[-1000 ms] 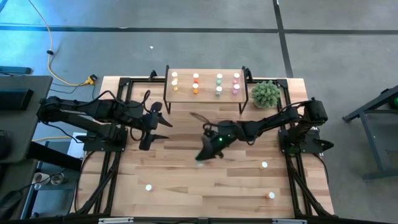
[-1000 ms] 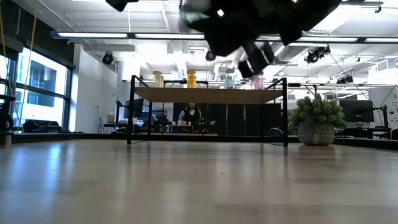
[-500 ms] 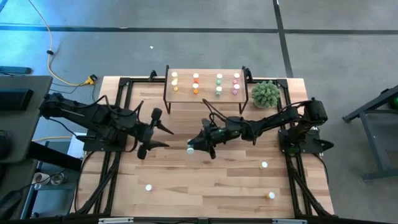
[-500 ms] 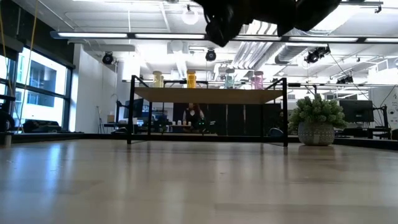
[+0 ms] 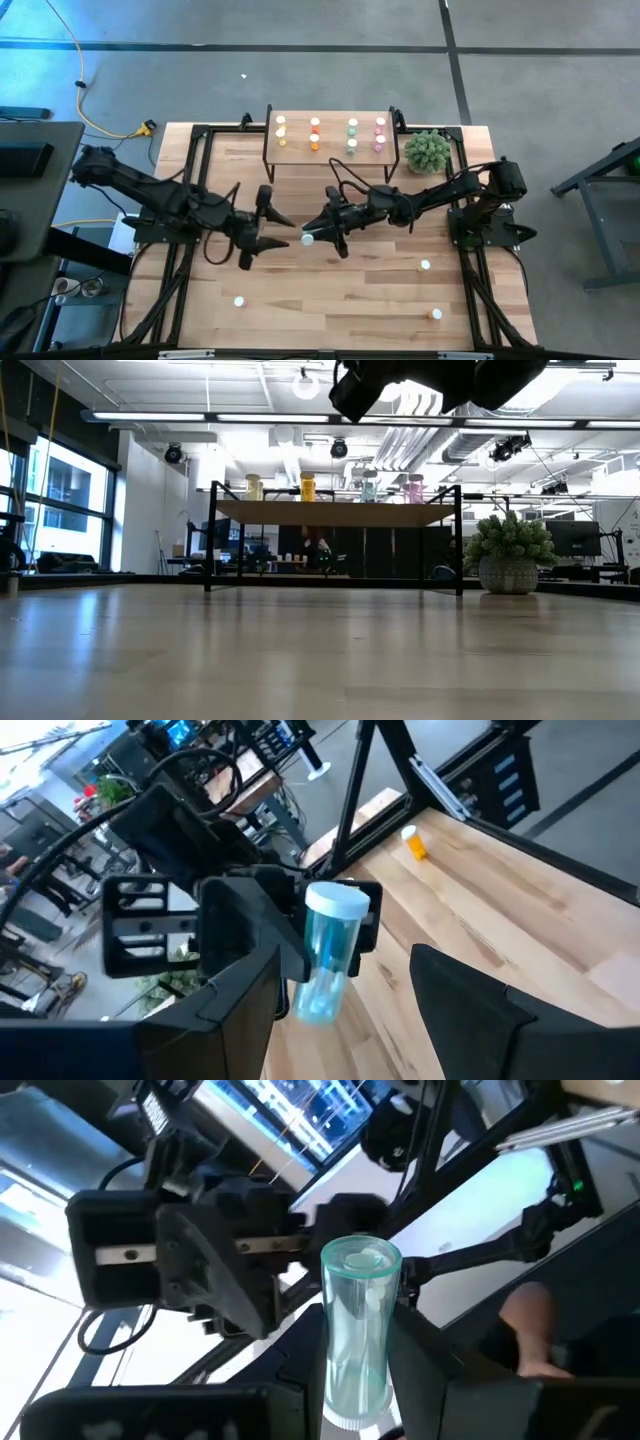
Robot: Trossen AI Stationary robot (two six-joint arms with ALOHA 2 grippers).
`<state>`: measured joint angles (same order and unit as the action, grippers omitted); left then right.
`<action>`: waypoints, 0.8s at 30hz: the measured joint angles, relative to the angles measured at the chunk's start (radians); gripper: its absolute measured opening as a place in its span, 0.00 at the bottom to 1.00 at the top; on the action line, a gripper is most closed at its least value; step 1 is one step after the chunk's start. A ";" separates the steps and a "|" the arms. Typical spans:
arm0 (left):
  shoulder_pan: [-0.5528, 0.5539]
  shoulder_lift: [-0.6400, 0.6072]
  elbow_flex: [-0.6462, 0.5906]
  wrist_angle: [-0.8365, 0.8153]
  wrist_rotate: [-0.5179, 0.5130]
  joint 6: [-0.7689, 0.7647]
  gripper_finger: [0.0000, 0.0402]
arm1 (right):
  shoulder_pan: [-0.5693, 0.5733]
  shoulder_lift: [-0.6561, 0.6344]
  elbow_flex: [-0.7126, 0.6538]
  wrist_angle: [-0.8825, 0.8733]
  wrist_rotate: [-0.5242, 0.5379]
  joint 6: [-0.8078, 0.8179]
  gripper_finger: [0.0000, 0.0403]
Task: Pick and place medicine bottles onto shelf by color
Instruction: Put the blue pill bottle on the shelf aligned with the other blue pill bottles
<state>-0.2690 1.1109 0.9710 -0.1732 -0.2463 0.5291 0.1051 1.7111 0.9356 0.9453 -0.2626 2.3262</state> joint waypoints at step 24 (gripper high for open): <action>-0.020 0.160 -0.001 0.287 -0.181 -0.002 0.53 | 0.000 0.000 0.000 0.087 -0.001 0.050 0.18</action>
<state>-0.2890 1.2709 0.9703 0.1139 -0.4277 0.5273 0.1047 1.7115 0.9356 1.0318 -0.2638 2.3767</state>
